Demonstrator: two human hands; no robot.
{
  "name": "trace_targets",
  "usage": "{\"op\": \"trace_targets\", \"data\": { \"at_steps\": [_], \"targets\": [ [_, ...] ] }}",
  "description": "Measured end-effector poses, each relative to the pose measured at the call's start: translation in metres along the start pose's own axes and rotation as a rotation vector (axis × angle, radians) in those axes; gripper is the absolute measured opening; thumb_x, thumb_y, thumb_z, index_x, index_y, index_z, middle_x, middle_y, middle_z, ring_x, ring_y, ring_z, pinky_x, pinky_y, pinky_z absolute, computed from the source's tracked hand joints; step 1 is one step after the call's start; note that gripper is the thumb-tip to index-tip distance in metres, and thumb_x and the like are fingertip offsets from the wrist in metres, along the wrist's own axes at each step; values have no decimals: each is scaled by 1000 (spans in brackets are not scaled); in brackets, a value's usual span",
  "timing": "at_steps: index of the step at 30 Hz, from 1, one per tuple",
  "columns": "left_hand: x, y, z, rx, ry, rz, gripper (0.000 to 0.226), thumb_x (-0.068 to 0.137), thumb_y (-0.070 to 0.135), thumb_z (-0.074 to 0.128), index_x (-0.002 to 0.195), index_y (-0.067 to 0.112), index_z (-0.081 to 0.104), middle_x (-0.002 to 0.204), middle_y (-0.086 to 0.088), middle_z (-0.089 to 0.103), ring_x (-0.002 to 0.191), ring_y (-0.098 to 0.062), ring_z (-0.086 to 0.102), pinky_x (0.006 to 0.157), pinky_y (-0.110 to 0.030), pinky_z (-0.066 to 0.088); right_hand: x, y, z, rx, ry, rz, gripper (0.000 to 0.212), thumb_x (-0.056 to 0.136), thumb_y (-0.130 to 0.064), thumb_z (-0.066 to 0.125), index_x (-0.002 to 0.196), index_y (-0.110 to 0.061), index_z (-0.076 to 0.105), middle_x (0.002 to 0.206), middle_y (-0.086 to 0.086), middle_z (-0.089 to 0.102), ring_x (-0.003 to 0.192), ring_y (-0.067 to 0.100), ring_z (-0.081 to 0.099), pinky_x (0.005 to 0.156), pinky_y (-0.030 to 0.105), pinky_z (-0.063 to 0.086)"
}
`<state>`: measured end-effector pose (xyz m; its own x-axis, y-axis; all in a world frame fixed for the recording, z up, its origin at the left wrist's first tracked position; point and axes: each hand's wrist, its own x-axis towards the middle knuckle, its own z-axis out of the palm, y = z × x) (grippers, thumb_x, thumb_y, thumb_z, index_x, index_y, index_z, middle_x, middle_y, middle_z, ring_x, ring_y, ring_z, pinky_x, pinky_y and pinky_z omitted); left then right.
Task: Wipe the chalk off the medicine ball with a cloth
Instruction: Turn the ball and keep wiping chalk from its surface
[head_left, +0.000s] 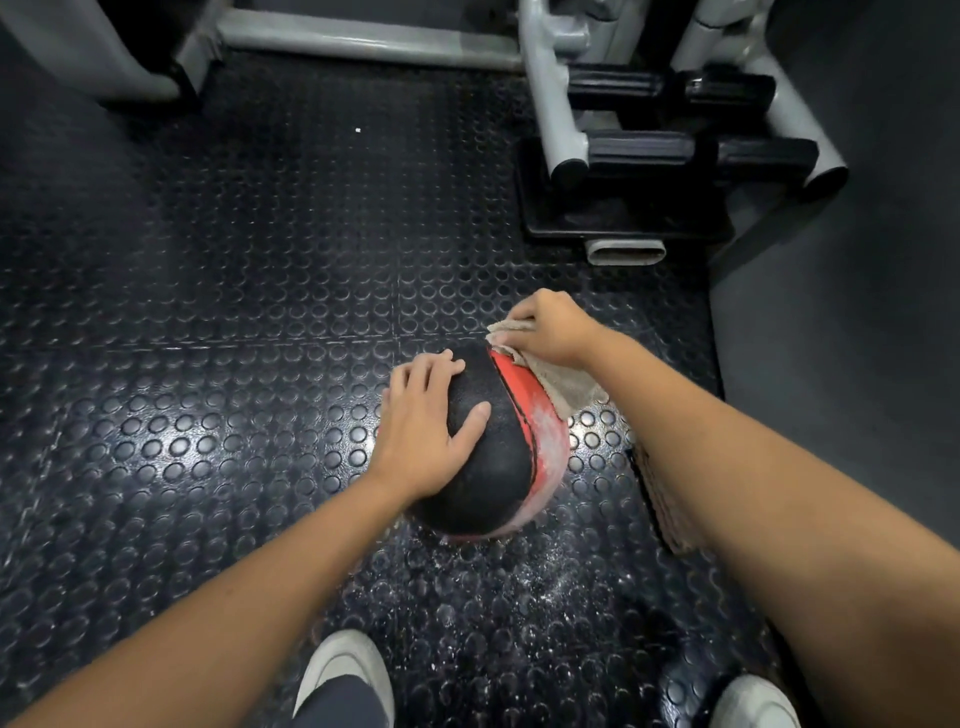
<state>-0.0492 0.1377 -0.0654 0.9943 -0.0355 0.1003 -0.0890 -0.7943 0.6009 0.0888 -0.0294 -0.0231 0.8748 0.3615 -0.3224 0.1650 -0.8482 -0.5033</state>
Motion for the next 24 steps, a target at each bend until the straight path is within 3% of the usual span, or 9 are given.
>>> {"op": "trace_targets", "data": {
  "at_steps": [3,5,7,9,12,15,19,22,24],
  "targets": [
    [10,2,-3,5,-29,-55,67,85,63,29,130,15,45,131,-2,43,116,-24,37,96,-51,41,-9,8,-6,55,-94,25,39,82,-36,74,73,-2,57,70,4,49,66,13,44,62,31,36],
    [17,8,-5,17,-59,-118,64,84,63,27,130,20,42,127,0,41,115,-24,36,97,-53,40,-8,12,-2,62,-63,29,32,85,-29,72,73,-4,56,71,4,54,67,16,48,66,31,40],
    [21,15,-4,60,-94,-153,54,90,58,31,132,26,41,129,2,37,119,-25,34,99,-56,38,-5,12,6,52,-11,53,18,88,-24,67,86,-6,65,88,9,67,84,24,61,79,36,50],
    [22,21,-2,94,-110,-169,45,96,52,34,135,30,40,132,3,35,124,-24,32,100,-56,36,-6,7,9,-17,28,89,15,90,-21,63,99,-9,67,103,12,68,101,29,62,86,37,50],
    [27,22,-2,81,-108,-194,42,98,50,34,134,31,41,132,4,35,123,-25,31,98,-53,38,-30,0,7,-66,108,97,14,91,-17,59,79,-12,62,84,6,65,87,28,63,72,34,48],
    [39,15,-3,17,-115,-239,38,98,47,35,131,30,44,130,0,37,119,-30,34,95,-47,38,-84,-3,21,-87,256,103,13,92,-19,58,82,-13,65,86,1,61,78,22,58,67,32,44],
    [46,9,-5,-2,-125,-266,39,100,45,35,133,26,44,129,-3,39,117,-34,35,98,-45,35,-143,-6,66,68,480,-26,16,85,-5,65,95,-13,74,91,0,62,78,23,57,64,33,47],
    [33,11,-5,44,-108,-214,43,99,47,34,135,25,43,131,0,37,120,-31,34,97,-51,40,-112,-7,62,72,572,-56,18,82,-2,65,93,-13,75,92,0,62,81,23,57,62,30,45],
    [20,15,-2,93,-103,-159,44,99,49,33,135,26,42,132,1,35,121,-28,33,95,-56,41,-73,-14,48,15,498,-41,18,85,-6,61,93,-12,75,94,1,60,83,23,56,64,29,39]
  ]
}}
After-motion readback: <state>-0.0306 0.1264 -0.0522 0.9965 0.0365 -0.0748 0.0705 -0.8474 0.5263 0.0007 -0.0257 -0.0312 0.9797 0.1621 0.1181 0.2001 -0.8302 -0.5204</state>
